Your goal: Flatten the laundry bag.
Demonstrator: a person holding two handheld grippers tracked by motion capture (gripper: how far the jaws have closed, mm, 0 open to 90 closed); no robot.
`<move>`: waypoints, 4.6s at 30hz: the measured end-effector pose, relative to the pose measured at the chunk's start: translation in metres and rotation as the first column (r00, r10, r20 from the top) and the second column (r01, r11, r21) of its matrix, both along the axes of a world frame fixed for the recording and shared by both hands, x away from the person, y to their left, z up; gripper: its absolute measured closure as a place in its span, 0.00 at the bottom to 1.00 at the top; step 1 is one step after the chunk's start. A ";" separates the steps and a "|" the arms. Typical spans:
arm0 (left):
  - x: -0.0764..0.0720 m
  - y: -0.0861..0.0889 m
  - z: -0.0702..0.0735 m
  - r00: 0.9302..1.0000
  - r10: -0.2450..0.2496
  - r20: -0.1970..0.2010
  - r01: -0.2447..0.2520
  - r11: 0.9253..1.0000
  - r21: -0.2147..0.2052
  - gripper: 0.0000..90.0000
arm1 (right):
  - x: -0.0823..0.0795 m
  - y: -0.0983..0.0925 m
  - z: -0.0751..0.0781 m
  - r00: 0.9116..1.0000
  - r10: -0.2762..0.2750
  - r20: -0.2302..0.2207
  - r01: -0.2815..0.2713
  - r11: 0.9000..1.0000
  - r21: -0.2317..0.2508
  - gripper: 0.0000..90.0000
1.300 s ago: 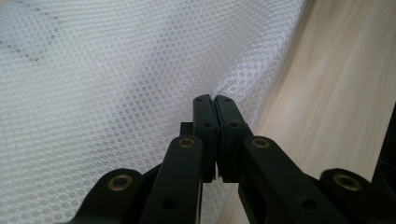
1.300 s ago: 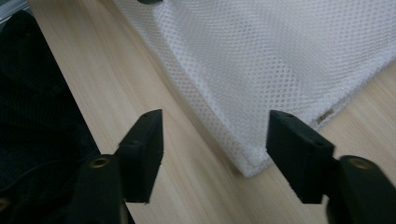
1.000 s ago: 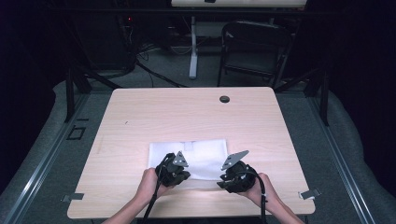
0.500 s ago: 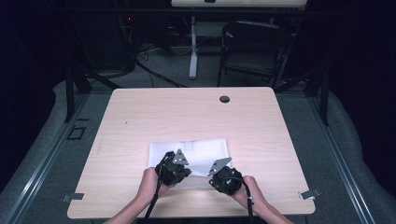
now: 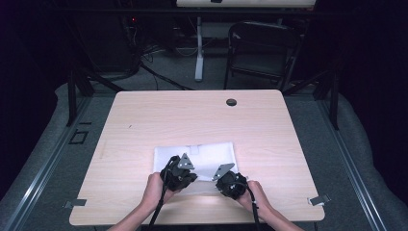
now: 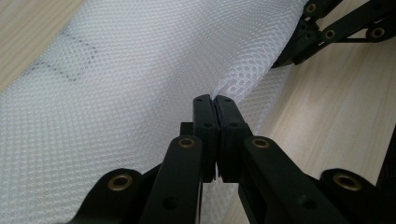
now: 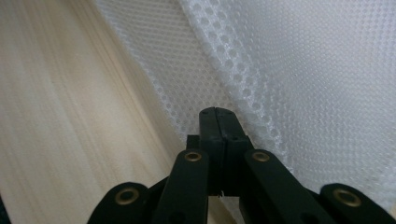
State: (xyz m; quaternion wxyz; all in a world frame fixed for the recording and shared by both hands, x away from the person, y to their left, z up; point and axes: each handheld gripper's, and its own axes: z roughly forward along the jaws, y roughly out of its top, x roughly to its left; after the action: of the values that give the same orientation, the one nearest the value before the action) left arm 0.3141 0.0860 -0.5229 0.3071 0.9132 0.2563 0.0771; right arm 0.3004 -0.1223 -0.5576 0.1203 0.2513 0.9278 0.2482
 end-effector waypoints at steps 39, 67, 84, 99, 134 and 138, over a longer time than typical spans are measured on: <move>-0.005 0.009 0.012 0.999 0.052 -0.003 -0.052 0.999 0.013 0.99 | -0.006 0.002 -0.001 0.994 0.065 -0.083 -0.067 0.998 -0.012 1.00; 0.025 0.019 0.040 0.997 0.077 0.012 -0.077 0.997 -0.018 0.99 | -0.006 0.002 0.000 0.993 0.079 -0.091 -0.082 0.996 -0.021 1.00; 0.055 0.016 0.069 0.988 0.124 0.094 -0.130 0.989 0.066 0.99 | -0.006 0.002 -0.001 0.991 0.085 -0.107 -0.086 0.996 -0.005 1.00; 0.073 0.016 0.084 0.977 0.150 0.152 -0.162 0.984 0.071 0.99 | -0.006 0.002 0.000 0.988 0.088 -0.126 -0.089 0.996 0.000 1.00; 0.129 0.009 0.088 0.926 0.283 0.251 -0.289 0.957 -0.014 0.99 | -0.014 0.012 0.000 0.979 0.099 -0.177 -0.095 0.995 0.029 1.00; 0.136 0.006 0.084 0.919 0.300 0.256 -0.304 0.952 -0.022 0.99 | -0.013 0.011 0.000 0.978 0.102 -0.182 -0.099 0.995 0.029 1.00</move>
State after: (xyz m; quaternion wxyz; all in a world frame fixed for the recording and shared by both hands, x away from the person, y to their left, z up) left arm 0.4505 0.0923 -0.4385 0.3138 0.8479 0.3516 0.2430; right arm 0.2871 -0.1109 -0.5573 0.0193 0.2270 0.9439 0.2392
